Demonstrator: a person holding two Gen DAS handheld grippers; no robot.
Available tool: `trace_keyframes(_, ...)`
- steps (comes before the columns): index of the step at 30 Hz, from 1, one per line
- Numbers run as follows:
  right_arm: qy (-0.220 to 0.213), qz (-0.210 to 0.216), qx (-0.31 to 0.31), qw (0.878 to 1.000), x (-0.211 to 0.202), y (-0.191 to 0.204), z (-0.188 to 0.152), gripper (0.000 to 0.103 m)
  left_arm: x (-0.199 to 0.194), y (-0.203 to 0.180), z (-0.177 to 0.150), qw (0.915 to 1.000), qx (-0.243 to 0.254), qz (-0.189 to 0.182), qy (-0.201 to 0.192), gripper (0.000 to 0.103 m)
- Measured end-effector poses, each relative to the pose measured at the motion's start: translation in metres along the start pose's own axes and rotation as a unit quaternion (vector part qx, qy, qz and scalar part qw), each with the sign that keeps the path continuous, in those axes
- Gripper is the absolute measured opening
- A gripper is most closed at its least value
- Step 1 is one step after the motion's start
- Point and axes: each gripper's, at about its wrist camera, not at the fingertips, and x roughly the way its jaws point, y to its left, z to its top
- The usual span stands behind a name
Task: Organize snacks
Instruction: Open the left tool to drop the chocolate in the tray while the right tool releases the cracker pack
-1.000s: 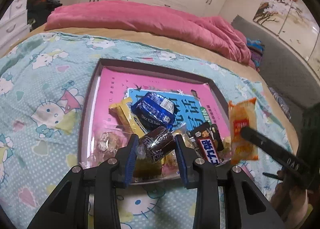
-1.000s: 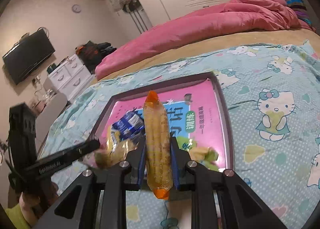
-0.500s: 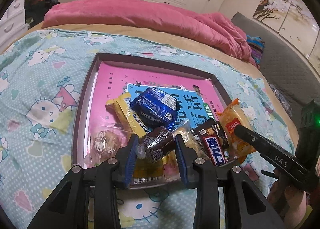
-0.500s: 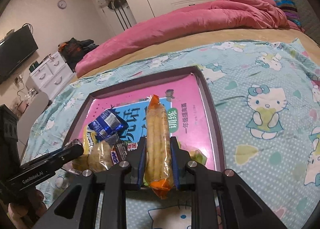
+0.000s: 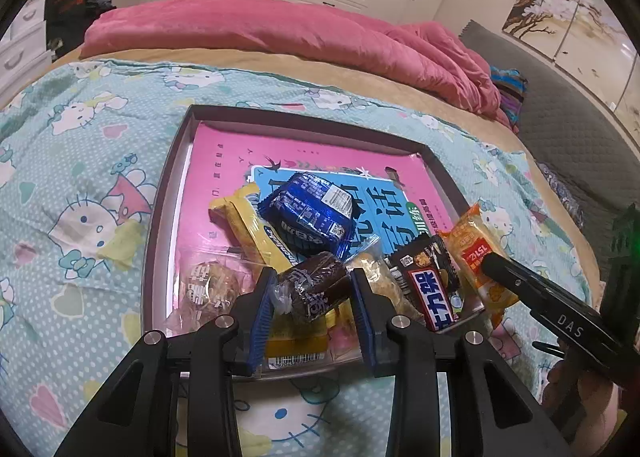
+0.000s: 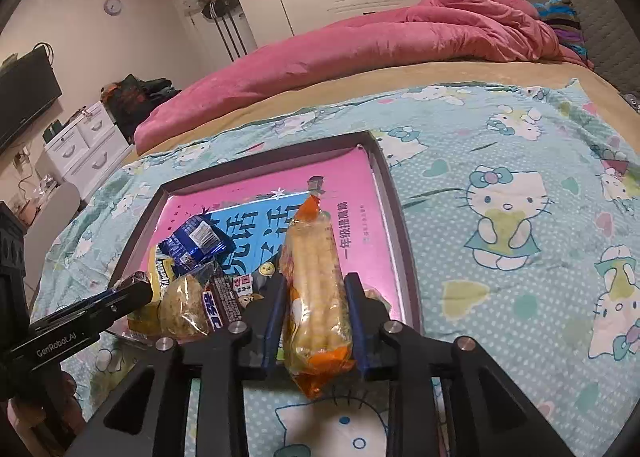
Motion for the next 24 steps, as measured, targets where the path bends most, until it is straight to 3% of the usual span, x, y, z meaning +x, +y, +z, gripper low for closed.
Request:
trace_keyframes(17, -0.012, -0.01, -0.011, 1.0, -0.017, 0.0, -0.002, 0.041, -0.002, 0.001, 0.0, 1.0, -0.003, -0.002, -0.002, 0.038)
trace_keyframes(24, -0.019, -0.009, -0.028, 0.999, -0.025, 0.007, -0.004, 0.042, -0.008, 0.003, 0.001, 0.9999, -0.005, -0.005, -0.01, 0.051)
